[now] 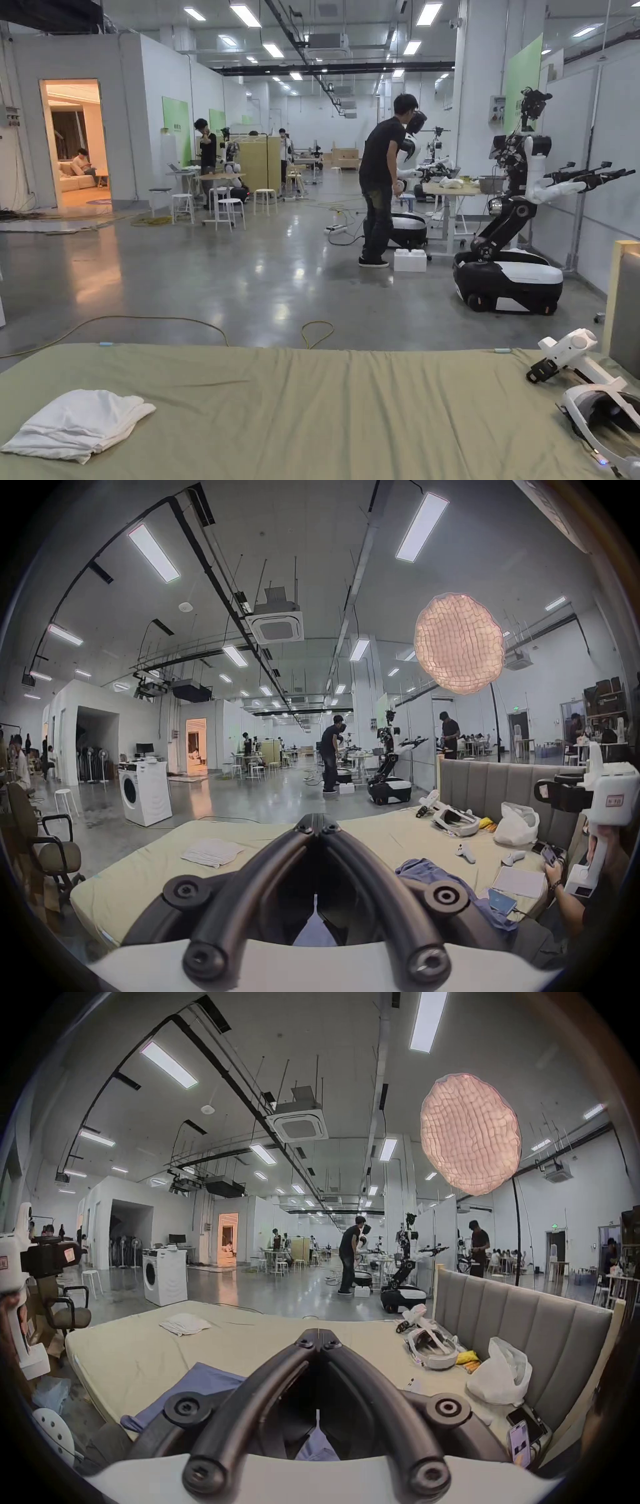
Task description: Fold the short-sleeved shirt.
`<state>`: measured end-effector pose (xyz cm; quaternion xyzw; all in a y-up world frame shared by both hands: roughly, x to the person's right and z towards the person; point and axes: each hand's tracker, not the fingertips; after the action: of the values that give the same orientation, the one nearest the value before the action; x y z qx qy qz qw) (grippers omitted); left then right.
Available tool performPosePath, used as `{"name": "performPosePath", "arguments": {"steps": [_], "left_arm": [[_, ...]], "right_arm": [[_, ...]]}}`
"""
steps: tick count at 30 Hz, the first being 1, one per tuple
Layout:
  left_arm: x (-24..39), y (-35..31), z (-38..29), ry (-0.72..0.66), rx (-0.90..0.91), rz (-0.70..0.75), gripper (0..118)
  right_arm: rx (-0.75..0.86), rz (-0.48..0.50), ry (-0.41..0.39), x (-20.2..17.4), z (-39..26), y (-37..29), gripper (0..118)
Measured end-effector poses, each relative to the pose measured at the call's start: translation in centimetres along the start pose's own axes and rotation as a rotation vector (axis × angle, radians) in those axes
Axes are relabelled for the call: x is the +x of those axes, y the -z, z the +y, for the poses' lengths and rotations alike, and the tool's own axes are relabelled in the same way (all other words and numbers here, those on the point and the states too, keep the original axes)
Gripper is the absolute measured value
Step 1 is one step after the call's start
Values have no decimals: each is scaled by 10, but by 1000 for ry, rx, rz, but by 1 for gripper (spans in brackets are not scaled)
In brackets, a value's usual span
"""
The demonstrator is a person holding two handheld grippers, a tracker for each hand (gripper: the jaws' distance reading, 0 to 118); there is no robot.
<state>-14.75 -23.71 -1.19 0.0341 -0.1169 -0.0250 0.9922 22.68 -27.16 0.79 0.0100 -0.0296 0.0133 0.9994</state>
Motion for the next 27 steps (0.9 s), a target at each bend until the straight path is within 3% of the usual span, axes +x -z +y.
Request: {"name": "performPosePath", "arguments": {"steps": [12,14,15,16,17,19,27], "left_arm": [[-24,12,-19,-31,-106,28,0],[-37,17,-31,-74,-189,52,16],[-45,19,-40,-96,-246,67,37],[-54,23,-50,-111,-314,64,37],[-63,29,-63,-127,-404,63,45],[-78,38,-97,-144,-521,84,82],[-125,81,-238,-372,-909,72,80]], "right_arm": [[-32,-1,-40,-9,-9,6,0],[-71,11,-35,-9,-19,7,0],[-89,16,-26,-9,-25,7,0],[-120,29,-11,-10,-31,7,0],[-141,35,3,-9,-37,7,0],[-180,50,35,-8,-46,8,0],[-307,31,109,10,-74,7,0]]}}
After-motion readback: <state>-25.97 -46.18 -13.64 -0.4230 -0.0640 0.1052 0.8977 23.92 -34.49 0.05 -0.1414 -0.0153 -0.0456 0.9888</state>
